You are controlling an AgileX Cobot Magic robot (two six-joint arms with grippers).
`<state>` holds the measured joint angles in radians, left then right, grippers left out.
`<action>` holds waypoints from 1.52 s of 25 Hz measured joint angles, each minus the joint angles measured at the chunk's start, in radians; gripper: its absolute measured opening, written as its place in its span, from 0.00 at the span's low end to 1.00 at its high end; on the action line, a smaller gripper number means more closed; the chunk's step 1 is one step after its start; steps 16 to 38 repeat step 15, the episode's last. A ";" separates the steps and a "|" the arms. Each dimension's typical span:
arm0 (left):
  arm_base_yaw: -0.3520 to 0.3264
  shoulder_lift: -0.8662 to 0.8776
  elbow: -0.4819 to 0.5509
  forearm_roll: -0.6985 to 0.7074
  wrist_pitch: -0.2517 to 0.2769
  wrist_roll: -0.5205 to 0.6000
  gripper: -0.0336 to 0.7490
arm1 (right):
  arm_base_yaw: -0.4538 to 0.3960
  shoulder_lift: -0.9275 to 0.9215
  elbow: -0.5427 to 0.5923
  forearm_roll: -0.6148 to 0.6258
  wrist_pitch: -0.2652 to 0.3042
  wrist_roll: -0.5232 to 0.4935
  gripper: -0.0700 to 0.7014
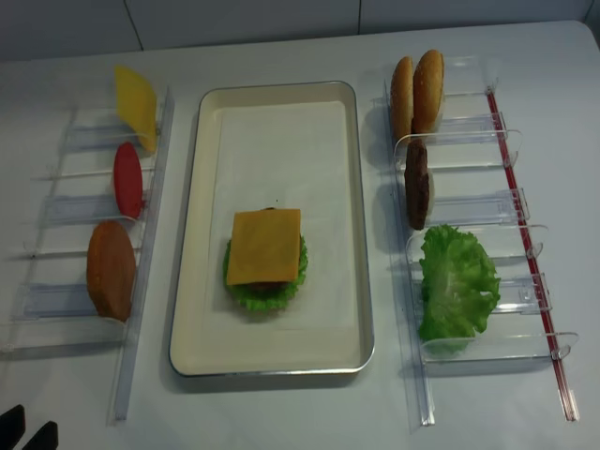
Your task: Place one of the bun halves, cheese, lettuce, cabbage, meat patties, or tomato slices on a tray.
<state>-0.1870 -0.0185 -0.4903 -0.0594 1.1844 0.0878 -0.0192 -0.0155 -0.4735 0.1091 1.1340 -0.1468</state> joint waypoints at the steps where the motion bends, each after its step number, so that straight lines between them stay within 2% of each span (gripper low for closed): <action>1: 0.000 0.000 0.000 0.000 0.000 0.000 0.34 | 0.000 0.000 0.000 0.000 0.000 0.000 0.27; 38: 0.000 0.000 0.000 0.000 0.000 0.000 0.34 | 0.000 0.000 0.000 0.000 0.000 0.000 0.27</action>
